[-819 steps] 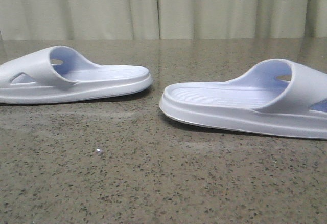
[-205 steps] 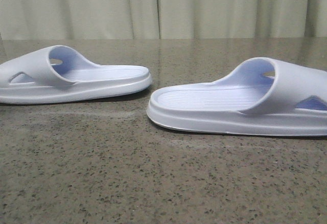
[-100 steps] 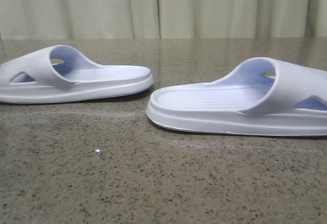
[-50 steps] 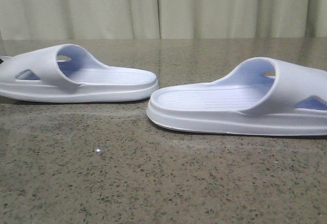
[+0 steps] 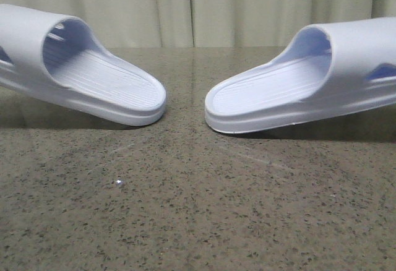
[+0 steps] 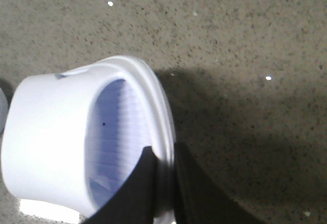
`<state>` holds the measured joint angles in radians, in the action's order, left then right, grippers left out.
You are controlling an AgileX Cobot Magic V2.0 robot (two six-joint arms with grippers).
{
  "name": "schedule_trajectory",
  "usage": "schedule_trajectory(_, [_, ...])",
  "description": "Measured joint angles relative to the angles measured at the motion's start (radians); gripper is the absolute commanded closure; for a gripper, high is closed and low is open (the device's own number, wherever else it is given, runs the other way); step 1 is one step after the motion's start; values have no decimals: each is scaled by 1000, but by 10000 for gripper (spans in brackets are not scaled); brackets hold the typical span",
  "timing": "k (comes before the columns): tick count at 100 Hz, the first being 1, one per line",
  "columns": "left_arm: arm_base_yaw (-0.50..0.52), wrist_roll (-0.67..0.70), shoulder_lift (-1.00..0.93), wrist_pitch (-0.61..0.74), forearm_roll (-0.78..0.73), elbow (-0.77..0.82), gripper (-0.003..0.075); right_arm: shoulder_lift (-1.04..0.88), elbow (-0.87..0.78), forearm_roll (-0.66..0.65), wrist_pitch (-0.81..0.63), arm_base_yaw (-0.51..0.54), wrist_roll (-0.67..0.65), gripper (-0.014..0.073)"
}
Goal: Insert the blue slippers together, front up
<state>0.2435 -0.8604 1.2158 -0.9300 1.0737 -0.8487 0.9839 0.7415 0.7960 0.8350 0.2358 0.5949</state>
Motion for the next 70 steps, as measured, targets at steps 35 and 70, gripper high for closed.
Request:
schedule_trajectory(35, [2,-4,-25,-93,74,0,705,-123,25,116,31,2,2,701])
schedule_trajectory(70, [2,-4,-25,-165,161,0,705,-101,23,284,71,2,84,701])
